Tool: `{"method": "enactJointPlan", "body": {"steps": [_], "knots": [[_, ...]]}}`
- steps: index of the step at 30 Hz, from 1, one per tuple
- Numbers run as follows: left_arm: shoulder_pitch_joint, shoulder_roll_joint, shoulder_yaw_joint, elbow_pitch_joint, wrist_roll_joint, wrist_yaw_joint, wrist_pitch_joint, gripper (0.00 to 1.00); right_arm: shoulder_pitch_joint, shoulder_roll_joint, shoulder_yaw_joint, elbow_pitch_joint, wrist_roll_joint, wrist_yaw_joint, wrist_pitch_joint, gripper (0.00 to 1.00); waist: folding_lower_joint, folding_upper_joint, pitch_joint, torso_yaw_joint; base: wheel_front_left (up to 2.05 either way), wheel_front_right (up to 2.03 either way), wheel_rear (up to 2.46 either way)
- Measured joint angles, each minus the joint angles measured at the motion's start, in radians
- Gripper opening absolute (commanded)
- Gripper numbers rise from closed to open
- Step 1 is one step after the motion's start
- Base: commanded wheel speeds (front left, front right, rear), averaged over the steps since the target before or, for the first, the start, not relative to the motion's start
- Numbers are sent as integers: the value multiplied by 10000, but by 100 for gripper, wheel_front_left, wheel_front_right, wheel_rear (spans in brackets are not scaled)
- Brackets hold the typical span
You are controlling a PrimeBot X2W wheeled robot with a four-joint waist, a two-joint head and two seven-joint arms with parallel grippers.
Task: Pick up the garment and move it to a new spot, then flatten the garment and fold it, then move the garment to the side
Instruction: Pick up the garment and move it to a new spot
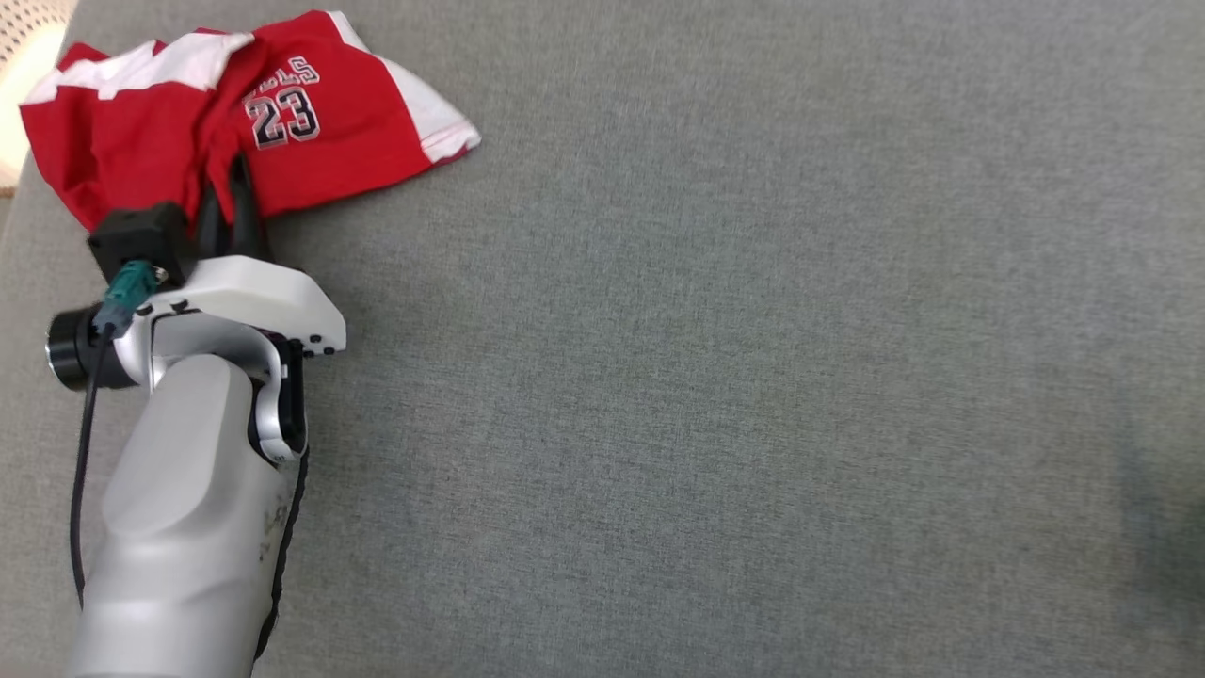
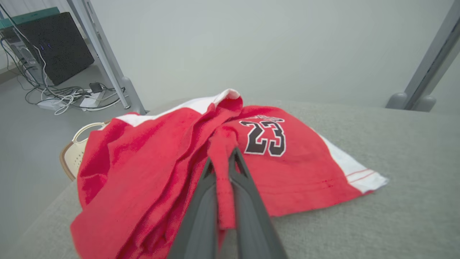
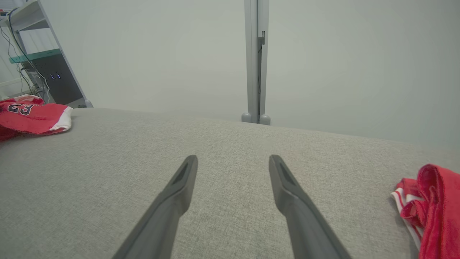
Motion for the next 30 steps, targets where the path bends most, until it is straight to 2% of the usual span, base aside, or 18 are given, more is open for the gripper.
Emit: {"method": "enactJointPlan", "body": {"steps": [5, 12, 23, 27, 30], "knots": [[1297, -10, 391, -2546, 625, 96, -25, 0, -300, 414, 456, 284, -261, 0, -8, 100, 0, 0, -731, -122, 0, 0, 0], [3246, -132, 318, -4888, 1212, 42, -27, 0, -737, 1043, 1133, 782, -637, 0, 94, 100, 0, 0, -1866, -523, 0, 0, 0], [5618, -412, -784, -7160, 1467, 226, 359, 0, -1252, 1753, 1574, 1609, -968, 0, 192, 100, 0, 0, -3020, -1810, 0, 0, 0], [5718, -529, -1459, -7231, 1480, 163, 558, 0, -1296, 1942, 1691, 1774, -907, 0, 190, 100, 0, 0, -3124, -2310, 0, 0, 0], [5375, -646, -1969, -6769, 1400, 59, 610, 0, -1367, 2048, 1852, 1860, -763, 0, 173, 100, 0, 0, -3074, -2721, 0, 0, 0]]}}
